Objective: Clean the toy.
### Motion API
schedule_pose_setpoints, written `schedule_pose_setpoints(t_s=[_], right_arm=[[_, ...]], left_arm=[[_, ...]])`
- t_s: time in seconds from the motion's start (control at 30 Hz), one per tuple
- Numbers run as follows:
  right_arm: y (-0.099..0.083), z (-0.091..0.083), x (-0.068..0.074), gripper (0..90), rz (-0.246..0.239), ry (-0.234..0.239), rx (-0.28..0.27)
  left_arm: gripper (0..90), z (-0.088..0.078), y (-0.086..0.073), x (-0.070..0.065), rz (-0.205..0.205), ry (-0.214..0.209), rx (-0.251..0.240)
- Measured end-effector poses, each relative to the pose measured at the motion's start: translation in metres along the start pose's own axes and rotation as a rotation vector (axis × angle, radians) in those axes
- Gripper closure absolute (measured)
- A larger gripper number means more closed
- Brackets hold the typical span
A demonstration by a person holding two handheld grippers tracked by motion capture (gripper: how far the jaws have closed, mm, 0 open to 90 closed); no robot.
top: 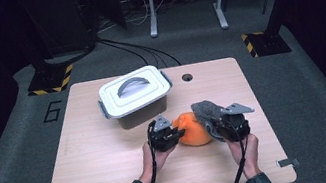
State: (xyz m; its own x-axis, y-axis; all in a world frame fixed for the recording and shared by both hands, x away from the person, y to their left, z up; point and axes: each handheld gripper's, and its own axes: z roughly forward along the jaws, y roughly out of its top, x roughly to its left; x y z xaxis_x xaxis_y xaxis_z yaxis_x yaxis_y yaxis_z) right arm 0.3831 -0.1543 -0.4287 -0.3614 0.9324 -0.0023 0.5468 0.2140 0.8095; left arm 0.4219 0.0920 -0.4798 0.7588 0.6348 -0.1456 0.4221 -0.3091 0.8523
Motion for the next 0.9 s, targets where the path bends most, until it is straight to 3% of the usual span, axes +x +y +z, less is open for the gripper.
schedule_pose_setpoints(t_s=[0.1, 0.23, 0.27, 0.33, 0.4, 0.43, 0.47, 0.5, 0.63, 0.7, 0.9], right_arm=[[0.000, 0.010, 0.012, 73.4, -0.046, 0.023, 0.046], [-0.005, 0.022, 0.013, 73.5, -0.041, 0.002, 0.055], [-0.005, 0.025, 0.008, 73.5, -0.028, 0.007, 0.062], [-0.005, 0.026, 0.006, 73.5, -0.035, 0.000, 0.067], [-0.004, 0.027, 0.004, 73.5, -0.027, 0.000, 0.068], [-0.004, 0.027, 0.004, 73.5, -0.018, -0.002, 0.069], [-0.004, 0.027, 0.002, 73.5, -0.020, 0.001, 0.068], [-0.004, 0.028, 0.002, 73.5, -0.015, 0.005, 0.067], [-0.004, 0.031, -0.001, 73.5, -0.016, -0.010, 0.064], [-0.003, 0.033, -0.002, 73.5, -0.008, -0.010, 0.062], [0.003, 0.022, -0.002, 73.3, -0.008, -0.030, 0.027]], left_arm=[[77.2, 0.000, 0.000, 0.001, 0.001, -0.002, 0.002], [69.1, 0.000, 0.000, 0.000, 0.012, -0.014, 0.009], [59.8, -0.002, 0.004, 0.000, 0.039, -0.047, 0.032], [43.9, -0.002, 0.006, -0.003, 0.112, -0.029, 0.069], [35.9, 0.001, 0.006, -0.004, 0.167, -0.029, 0.112], [33.9, 0.001, 0.006, -0.004, 0.167, -0.029, 0.112], [35.0, 0.005, 0.005, -0.002, 0.172, -0.025, 0.132], [37.7, 0.007, 0.005, -0.001, 0.166, -0.032, 0.117], [59.5, 0.011, 0.004, -0.002, 0.172, -0.041, 0.096], [67.6, 0.011, 0.004, -0.003, 0.145, -0.034, 0.090], [74.7, 0.007, 0.004, -0.007, 0.087, -0.032, 0.078]])
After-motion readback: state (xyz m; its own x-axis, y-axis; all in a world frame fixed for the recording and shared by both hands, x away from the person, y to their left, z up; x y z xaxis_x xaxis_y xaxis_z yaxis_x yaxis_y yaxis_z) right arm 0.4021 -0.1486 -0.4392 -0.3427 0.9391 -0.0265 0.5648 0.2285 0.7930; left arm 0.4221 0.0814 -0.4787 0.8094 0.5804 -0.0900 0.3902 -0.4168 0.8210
